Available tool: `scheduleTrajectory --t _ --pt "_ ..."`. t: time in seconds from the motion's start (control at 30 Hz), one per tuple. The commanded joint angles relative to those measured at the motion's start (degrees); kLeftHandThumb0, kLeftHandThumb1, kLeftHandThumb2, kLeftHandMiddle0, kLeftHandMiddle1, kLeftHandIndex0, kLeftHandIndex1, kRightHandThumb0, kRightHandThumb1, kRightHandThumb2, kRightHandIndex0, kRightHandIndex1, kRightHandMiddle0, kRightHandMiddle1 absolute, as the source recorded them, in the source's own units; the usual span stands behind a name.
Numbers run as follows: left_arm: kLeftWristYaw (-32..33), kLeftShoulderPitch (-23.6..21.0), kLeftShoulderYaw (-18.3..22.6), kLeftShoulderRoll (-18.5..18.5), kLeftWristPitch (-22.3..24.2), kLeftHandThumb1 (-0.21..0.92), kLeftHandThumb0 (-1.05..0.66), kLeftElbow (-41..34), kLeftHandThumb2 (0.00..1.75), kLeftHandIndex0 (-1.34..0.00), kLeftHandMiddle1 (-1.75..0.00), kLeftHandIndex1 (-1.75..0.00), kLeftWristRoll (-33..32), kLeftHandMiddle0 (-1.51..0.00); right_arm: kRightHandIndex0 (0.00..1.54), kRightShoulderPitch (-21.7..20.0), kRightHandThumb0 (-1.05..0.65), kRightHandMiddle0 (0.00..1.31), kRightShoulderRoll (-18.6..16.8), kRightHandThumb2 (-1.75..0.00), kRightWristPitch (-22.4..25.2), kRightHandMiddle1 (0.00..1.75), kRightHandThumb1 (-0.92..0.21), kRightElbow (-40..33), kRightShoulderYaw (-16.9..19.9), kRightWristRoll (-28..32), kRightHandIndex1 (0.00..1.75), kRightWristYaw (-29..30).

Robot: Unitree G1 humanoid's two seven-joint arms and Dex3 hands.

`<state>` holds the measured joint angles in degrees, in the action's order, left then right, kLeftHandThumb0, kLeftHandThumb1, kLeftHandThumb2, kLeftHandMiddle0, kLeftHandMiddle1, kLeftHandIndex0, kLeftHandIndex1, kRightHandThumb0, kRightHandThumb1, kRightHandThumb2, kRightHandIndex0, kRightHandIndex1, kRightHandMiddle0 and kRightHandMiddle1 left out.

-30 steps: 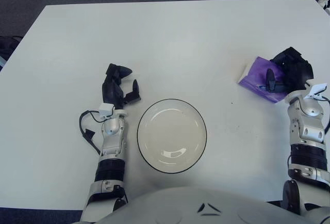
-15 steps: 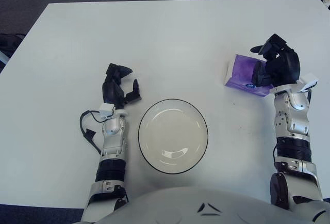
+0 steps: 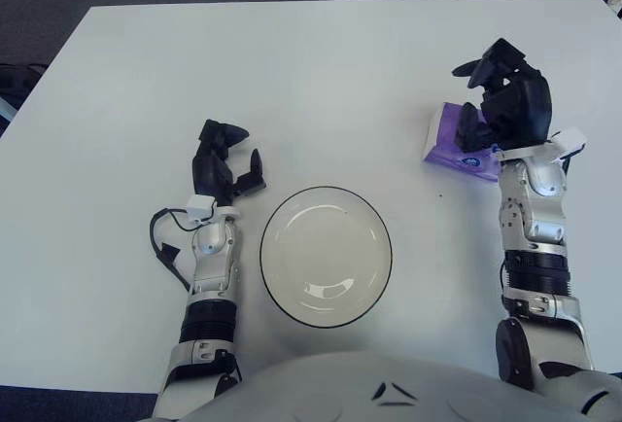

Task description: Put the tissue paper into the plate.

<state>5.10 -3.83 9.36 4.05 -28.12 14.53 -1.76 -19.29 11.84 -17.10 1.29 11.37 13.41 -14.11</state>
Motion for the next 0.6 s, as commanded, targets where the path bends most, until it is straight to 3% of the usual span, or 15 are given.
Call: scheduleTrajectory --t 0.0,0.2,0.27,0.3,0.37,0.4,0.43,0.5,0.57 --pt "0.86 9.23 0.45 1.18 2.19 0.3 -0.01 7.13 1.25 -0.5 -1.45 -1.75 -0.08 -0.69 0.95 -0.29 0.0 0.7 0.18 -1.75 -4.22 1.75 0.1 -0.02 -0.32 -1.55 1.64 -0.46" --pt "1.21 9.47 0.33 1.37 2.56 0.29 -0.01 6.66 1.26 -0.51 -1.45 -1.75 0.11 -0.69 0.93 -0.66 0.0 0.71 1.58 -1.75 -6.16 1.75 0.09 1.01 -0.74 -2.75 1.66 -1.7" --pt "1.17 9.51 0.34 1.45 2.62 0.29 -0.01 6.58 1.26 -0.51 -1.45 -1.75 -0.05 -0.69 0.92 -0.53 0.0 0.72 2.43 -1.72 -6.31 1.66 0.08 1.33 -0.88 -3.23 1.7 -2.37" --pt "1.18 9.52 0.32 1.49 2.64 0.29 -0.01 6.54 1.26 -0.51 -1.45 -1.75 -0.08 -0.69 0.77 -0.44 0.0 0.69 2.84 -1.55 -6.36 1.61 -0.06 1.49 -0.92 -3.36 1.72 -2.7" --pt "1.18 9.54 0.29 1.55 2.69 0.29 -0.01 6.46 1.26 -0.51 -1.44 -1.75 -0.15 -0.69 0.64 0.39 0.0 0.65 4.81 -1.4 -6.82 1.56 -0.19 1.41 -1.23 -5.92 1.73 -3.18" --pt "1.19 9.54 0.28 1.58 2.73 0.29 -0.01 6.42 1.26 -0.51 -1.45 -1.75 -0.18 -0.69 0.41 0.93 -0.19 0.42 6.06 -1.36 -7.14 1.6 -0.16 1.27 -1.44 -7.8 1.64 -3.36" --pt "1.17 9.55 0.27 1.62 2.76 0.29 -0.01 6.37 1.26 -0.5 -1.45 -1.75 -0.23 -0.7 0.33 1.97 -0.27 0.33 8.88 -1.35 -6.18 1.62 -0.14 0.14 -2.25 -12.39 1.61 -3.72" --pt "1.23 9.55 0.25 1.68 2.82 0.29 -0.01 6.28 1.26 -0.5 -1.45 -1.75 -0.21 -0.7 0.13 3.26 -0.7 0.14 12.86 -1.09 -4.27 1.36 -0.28 -1.8 -3.56 -18.53 1.32 -4.61" --pt "1.38 9.57 0.22 1.73 2.91 0.29 -0.01 6.17 1.26 -0.5 -1.45 -1.75 -0.08 -0.7 0.07 3.9 -0.87 0.07 15.34 -0.92 -2.94 1.0 -0.41 -3.22 -4.47 -21.84 1.02 -5.73"
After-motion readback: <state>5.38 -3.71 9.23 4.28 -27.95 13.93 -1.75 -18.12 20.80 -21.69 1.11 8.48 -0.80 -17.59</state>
